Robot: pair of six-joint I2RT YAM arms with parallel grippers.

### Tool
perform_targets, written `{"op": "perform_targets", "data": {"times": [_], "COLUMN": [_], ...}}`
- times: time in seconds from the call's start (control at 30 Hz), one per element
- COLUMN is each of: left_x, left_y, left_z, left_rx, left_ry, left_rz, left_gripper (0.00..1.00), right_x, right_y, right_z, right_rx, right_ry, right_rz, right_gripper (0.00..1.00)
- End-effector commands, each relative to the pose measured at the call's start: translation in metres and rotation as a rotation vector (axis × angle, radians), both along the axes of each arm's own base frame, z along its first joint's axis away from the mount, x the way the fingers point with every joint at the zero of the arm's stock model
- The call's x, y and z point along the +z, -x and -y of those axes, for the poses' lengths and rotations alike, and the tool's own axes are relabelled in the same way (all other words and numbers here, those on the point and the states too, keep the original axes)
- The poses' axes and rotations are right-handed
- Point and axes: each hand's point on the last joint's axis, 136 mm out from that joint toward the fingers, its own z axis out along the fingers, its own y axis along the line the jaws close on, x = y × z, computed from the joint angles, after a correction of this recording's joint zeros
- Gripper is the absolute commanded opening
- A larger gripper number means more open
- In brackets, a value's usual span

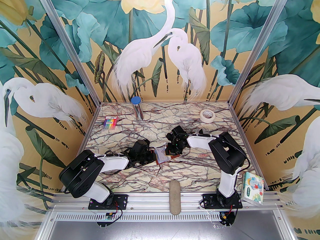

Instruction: Put the credit cards into the card holder

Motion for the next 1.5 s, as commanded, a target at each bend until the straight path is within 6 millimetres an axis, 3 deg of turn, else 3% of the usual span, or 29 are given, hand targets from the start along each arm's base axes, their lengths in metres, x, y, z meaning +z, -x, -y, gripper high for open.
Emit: {"op": "perform_targets", "data": {"times": [0.0,0.3,0.47,0.57,0.67,0.83,1.2,1.47], "left_x": [-0.01,0.029,0.053,0.056,0.057,0.054,0.044,0.053], "left_y": [0.01,0.005,0.0,-0.004,-0.007,-0.011,-0.016,-0.021], "left_z": [-0.016,-0.019,-0.01,-0.004,0.004,0.013,0.025,0.033], "left_rx": [0.021,0.03,0.014,0.005,-0.004,-0.017,-0.038,-0.062], "left_ry": [-0.063,-0.043,0.034,0.076,0.135,0.17,0.198,0.23], "left_rz": [-0.048,0.02,0.057,0.046,0.042,0.033,0.006,0.025], "left_gripper": [0.1,0.12,0.15,0.18,0.32,0.39,0.39,0.39], "right_x": [-0.034,-0.034,-0.034,-0.034,-0.033,-0.032,-0.033,-0.033], "right_y": [0.014,0.015,0.015,0.015,0.015,0.016,0.017,0.017], "right_z": [0.012,0.013,0.013,0.013,0.013,0.013,0.014,0.014], "right_rx": [-0.001,-0.002,-0.005,-0.007,-0.008,-0.008,-0.011,-0.015], "right_ry": [0.072,0.068,0.068,0.066,0.064,0.065,0.066,0.064], "right_rz": [-0.049,-0.046,-0.046,-0.045,-0.044,-0.044,-0.049,-0.05], "right_gripper": [0.03,0.02,0.02,0.02,0.02,0.02,0.02,0.02]}}
